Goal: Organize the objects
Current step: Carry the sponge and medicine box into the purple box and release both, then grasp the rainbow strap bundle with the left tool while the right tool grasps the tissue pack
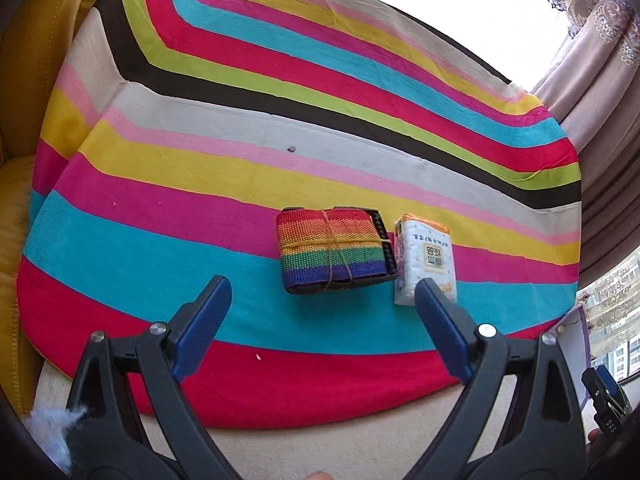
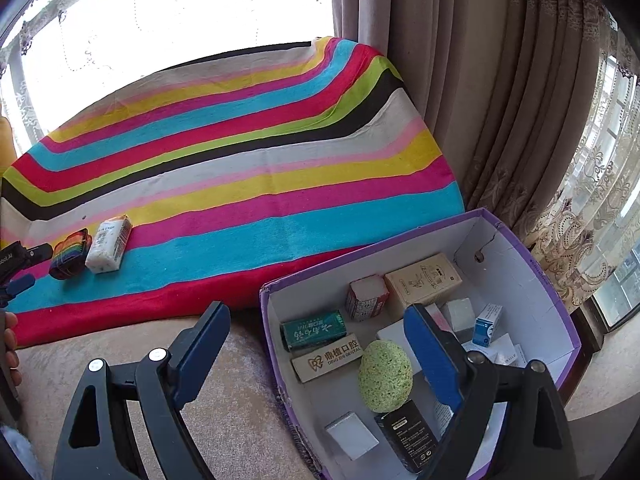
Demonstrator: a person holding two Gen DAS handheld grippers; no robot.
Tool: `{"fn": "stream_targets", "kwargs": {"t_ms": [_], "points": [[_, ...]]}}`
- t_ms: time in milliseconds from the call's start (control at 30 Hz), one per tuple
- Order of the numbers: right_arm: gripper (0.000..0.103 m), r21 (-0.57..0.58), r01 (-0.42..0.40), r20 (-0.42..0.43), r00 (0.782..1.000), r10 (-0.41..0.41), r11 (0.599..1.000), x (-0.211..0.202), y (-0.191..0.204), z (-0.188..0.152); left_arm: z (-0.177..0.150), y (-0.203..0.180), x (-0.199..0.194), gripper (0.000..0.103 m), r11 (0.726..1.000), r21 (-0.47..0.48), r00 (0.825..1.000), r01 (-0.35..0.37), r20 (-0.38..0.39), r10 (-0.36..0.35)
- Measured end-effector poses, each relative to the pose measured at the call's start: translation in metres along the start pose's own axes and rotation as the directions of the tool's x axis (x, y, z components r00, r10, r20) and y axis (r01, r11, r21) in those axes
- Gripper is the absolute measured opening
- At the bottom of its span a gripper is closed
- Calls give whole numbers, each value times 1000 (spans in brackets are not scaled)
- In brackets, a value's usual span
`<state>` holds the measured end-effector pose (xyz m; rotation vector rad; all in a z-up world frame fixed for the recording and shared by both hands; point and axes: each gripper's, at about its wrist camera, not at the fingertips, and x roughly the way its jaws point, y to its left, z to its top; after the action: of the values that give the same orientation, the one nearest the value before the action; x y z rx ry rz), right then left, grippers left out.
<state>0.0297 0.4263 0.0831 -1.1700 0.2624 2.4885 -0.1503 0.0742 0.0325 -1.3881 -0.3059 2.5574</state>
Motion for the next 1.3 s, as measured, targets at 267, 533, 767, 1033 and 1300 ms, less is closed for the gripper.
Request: {"fn": "stream_targets", "kwargs": {"t_ms": [267,533,767,1033,1300], "points": [[90,-68,-103,-54,994,99,992,16,46,1,13,-20,18,94,892,450,994,-39,-72,80],[90,-148,-171,-76,984,161,974,24,90,11,22,-49,51,95,679,730,990,77,-135,34],[90,-172,-217,-101,974,202,961,36,120,22,28,-35,70,67,763,616,969,194,-241,-52],[90,-171,-294,-173,949,265,940,73,174,33,-8,11,28,67,982,188,994,5,-105,16],[90,-222,-218,-163,969,185,950,104,221,48,-26,23,15,67,993,77,996,-87,40,84]]}}
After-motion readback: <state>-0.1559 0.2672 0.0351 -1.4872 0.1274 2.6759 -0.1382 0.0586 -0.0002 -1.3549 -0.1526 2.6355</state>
